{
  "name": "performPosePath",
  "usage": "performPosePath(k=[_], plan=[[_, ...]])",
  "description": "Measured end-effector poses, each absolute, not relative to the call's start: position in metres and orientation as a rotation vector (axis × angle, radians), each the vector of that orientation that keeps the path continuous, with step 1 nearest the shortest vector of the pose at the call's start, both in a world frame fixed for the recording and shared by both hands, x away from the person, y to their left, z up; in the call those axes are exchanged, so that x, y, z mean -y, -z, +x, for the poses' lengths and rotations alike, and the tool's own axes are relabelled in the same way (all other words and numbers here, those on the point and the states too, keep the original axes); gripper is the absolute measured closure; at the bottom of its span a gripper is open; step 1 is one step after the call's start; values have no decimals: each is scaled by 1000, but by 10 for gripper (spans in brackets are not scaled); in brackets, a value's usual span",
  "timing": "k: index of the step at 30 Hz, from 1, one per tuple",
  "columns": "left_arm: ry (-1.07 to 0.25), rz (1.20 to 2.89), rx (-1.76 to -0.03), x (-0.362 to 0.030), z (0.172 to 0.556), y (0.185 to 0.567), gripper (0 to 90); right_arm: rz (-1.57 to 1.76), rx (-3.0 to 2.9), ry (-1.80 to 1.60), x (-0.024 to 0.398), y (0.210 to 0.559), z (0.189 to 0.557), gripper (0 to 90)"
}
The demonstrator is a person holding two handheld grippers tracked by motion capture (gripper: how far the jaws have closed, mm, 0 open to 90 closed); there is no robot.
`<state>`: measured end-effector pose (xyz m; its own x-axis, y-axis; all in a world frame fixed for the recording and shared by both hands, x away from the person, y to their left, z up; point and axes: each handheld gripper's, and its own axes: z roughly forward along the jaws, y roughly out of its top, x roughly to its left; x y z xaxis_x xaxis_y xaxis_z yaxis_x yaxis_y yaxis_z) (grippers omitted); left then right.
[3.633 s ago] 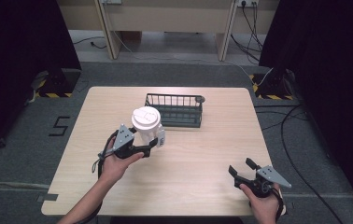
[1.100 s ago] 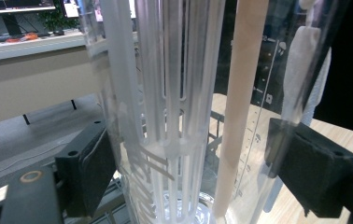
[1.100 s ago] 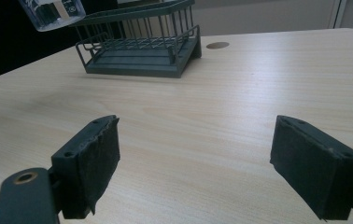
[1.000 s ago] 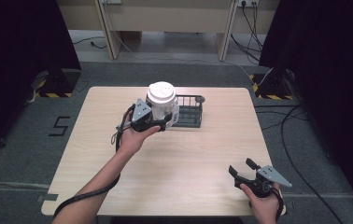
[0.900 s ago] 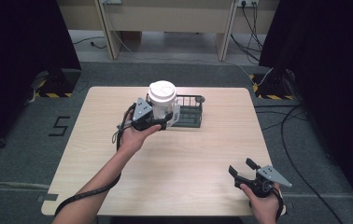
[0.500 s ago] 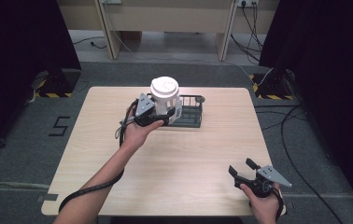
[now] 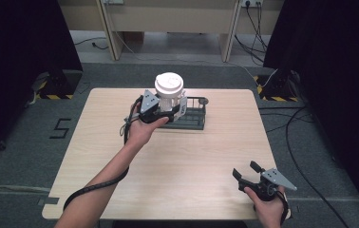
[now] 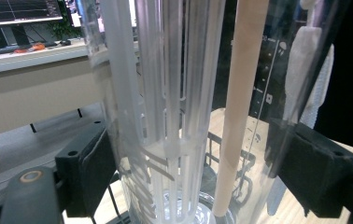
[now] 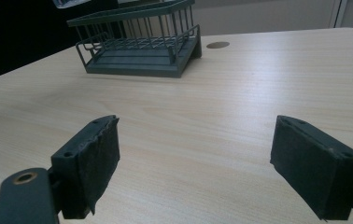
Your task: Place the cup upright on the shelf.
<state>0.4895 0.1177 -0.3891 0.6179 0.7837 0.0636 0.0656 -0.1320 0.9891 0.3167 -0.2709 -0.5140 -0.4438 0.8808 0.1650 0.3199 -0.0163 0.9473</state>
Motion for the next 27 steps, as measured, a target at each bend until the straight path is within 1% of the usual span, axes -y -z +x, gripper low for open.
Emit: performPosePath(k=[27], plan=[[-753,1611,-768,-109,516,392,175,1246,-1768,-1478,271,514,316,163]])
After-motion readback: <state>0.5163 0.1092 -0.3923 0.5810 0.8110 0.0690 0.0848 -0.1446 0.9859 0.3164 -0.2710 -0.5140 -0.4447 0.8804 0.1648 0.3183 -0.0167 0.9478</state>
